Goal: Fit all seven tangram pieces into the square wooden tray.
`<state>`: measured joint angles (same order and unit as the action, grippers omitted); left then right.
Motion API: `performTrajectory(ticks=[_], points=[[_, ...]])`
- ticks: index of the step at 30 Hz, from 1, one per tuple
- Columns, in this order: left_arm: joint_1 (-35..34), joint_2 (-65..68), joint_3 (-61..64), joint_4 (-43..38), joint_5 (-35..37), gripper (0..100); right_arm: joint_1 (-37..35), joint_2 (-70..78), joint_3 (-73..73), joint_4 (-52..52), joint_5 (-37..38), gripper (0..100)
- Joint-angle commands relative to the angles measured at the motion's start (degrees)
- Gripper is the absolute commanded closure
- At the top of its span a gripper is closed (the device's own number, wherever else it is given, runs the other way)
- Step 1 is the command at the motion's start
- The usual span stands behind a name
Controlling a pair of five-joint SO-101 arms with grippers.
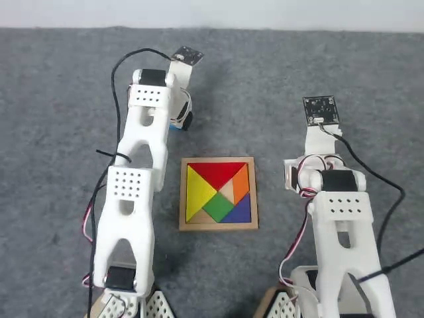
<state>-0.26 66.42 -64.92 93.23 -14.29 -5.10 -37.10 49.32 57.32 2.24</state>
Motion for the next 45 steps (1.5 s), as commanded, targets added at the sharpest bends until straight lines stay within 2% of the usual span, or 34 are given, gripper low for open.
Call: performTrajectory(ticks=[1, 4, 11, 17, 27, 32, 35, 39, 45], points=[[-0.7, 4.7, -12.7, 4.6, -1.6, 83, -0.2, -1.3, -0.5, -1.2, 1.1, 98.9], [-2.0, 7.2, -16.4, 5.2, -1.5, 83, -0.1, -1.3, -0.5, -1.2, 1.1, 98.9], [-2.0, 7.9, -16.4, 6.9, -1.8, 84, -0.1, -1.3, -0.5, -1.2, 1.1, 98.9], [-1.4, 8.2, -16.3, 7.2, -4.6, 92, 0.0, -1.3, -0.5, -1.2, 1.1, 98.9], [-1.4, 7.7, -16.5, 7.4, -5.5, 97, 0.0, -1.5, -0.5, -1.2, 1.1, 98.9], [-1.4, 6.6, -16.6, 7.5, -4.9, 98, 0.0, -1.5, -0.5, -1.2, 1.1, 98.9], [-1.4, 2.4, -15.3, 7.6, 0.8, 99, 0.0, -1.5, -0.5, -1.5, 1.1, 98.9], [-0.3, -8.4, -5.1, 7.6, 10.3, 99, 0.0, -1.3, -0.4, -2.0, 1.1, 98.9], [6.8, -35.8, 28.3, 6.5, 21.3, 99, 0.1, -1.3, -0.4, -2.0, 1.1, 98.9]])
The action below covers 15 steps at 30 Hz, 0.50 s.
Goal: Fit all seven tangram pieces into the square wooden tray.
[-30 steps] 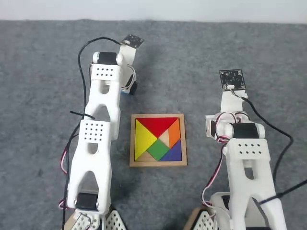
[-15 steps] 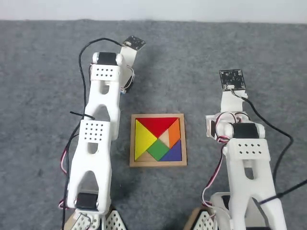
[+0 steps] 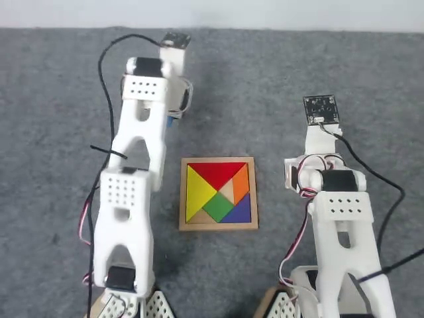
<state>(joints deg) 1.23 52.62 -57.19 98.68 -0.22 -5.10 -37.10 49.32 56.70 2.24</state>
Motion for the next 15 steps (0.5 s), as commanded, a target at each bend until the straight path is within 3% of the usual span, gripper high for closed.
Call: performTrajectory(ticks=[1, 9, 15], points=[[6.7, -26.6, 26.3, -0.7, 8.7, 99, 0.1, -1.3, -0.4, -1.4, 1.1, 98.9], [16.3, -59.5, 79.1, -29.4, 9.4, 99, 1.9, -1.5, -0.4, -1.3, 0.8, 98.9], [25.3, -77.0, 100.0, -40.7, 16.1, 99, 1.6, -1.6, -0.4, -1.1, 0.7, 98.9]])
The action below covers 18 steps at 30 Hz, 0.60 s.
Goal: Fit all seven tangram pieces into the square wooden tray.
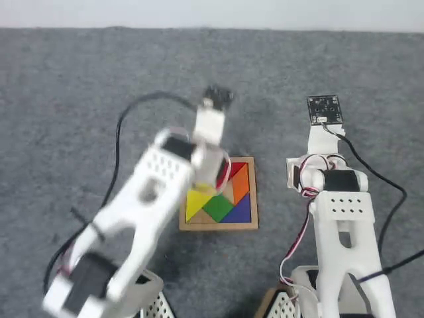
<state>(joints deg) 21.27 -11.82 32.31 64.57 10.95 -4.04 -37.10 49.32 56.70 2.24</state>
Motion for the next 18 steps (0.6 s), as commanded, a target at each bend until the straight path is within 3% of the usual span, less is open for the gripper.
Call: performTrajectory(ticks=[1, 7, 11, 18], points=[[6.7, -14.0, 11.4, -7.3, 5.1, 99, 0.6, -1.6, -0.4, -1.1, 0.7, 98.9], [9.5, -13.0, 12.4, -9.3, 5.2, 99, 0.6, -1.4, -0.4, -1.1, 0.7, 98.9], [9.9, -4.3, 13.7, -15.6, 5.6, 99, 0.5, -1.4, -0.4, -1.2, 0.7, 98.9], [9.0, 6.0, 8.6, -15.8, 10.7, 99, 0.5, -1.4, -0.4, -1.1, 0.7, 98.9]])
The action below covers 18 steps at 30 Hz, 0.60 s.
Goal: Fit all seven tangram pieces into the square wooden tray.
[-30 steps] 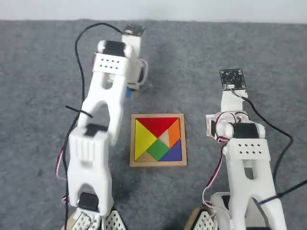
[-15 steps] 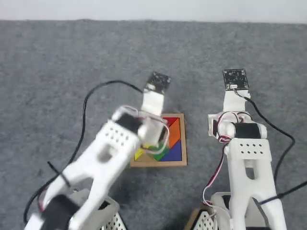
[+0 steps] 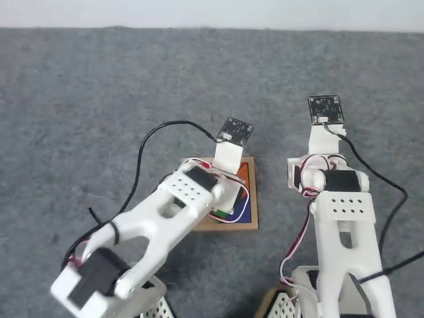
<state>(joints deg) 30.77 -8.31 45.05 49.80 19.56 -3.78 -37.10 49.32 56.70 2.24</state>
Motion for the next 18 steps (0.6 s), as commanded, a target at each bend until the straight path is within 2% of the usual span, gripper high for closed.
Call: performTrajectory(ticks=[1, 12, 18], points=[[-0.5, 2.5, -4.2, -1.1, 2.5, 99, 0.2, -1.4, -0.4, -1.1, 0.7, 98.9], [-0.4, 3.2, -5.1, -1.6, 4.3, 99, 0.2, -1.3, -0.4, -1.3, 0.7, 98.9], [-0.3, 3.2, -6.0, -1.8, 6.8, 94, 0.2, -1.3, -0.4, -1.4, 0.6, 98.9]])
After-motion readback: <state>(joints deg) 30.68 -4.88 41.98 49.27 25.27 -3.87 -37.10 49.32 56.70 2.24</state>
